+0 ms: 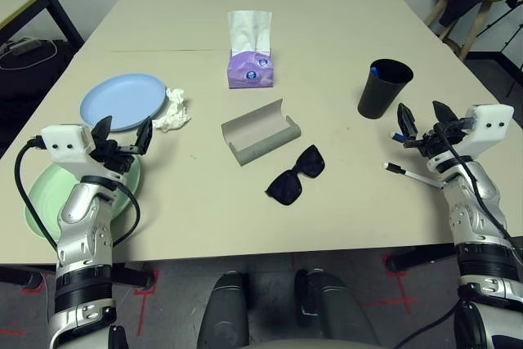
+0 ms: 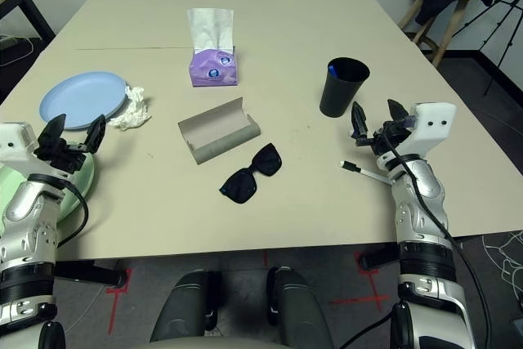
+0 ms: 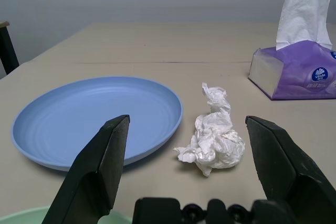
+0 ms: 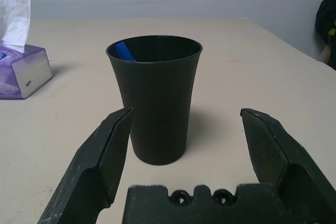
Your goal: Organize and tidy the items on the table.
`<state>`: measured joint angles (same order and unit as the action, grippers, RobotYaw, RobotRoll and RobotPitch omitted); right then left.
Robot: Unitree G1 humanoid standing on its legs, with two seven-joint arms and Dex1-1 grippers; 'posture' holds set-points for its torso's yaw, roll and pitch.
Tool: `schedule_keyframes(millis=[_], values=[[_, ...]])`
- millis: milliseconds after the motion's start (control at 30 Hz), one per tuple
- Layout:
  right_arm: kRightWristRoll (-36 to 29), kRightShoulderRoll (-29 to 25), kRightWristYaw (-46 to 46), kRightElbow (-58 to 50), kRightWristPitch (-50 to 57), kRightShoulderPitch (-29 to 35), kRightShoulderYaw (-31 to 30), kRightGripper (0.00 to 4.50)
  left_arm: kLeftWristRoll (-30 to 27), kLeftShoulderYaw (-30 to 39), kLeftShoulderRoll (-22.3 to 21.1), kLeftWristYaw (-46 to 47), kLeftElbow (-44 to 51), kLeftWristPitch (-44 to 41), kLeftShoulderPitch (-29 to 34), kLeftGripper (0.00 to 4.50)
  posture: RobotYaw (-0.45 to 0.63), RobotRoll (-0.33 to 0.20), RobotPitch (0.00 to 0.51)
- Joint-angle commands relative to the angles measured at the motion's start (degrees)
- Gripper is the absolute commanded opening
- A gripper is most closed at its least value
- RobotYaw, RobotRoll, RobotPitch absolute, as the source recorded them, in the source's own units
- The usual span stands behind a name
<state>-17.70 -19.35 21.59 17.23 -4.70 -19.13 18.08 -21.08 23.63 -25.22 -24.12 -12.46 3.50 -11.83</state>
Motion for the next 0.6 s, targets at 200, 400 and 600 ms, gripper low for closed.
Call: schedule_keyframes(millis=[200, 400, 600], values=[[0.0, 0.37, -0.18, 0.27, -0.46, -0.38, -0.51, 4.48, 0.52, -0.5, 0.64, 0.28, -0.78, 0.41, 0.5, 4.5, 0.09, 0.0, 0.088], [-2.82, 0.91, 4.19, -0.84, -0.9, -0.25, -0.89, 4.48, 0.29, -0.34, 0.57, 0.17, -0.71, 0.7, 0.03, 4.5, 0.09, 0.0, 0.093], [-6.32, -3.97, 20.75, -3.37, 1.71, 1.02, -5.5, 4.48, 0.39, -0.82, -0.24, -0.75, -0.74, 0.11, -0.44, 4.5, 0.09, 0.0, 0.101]])
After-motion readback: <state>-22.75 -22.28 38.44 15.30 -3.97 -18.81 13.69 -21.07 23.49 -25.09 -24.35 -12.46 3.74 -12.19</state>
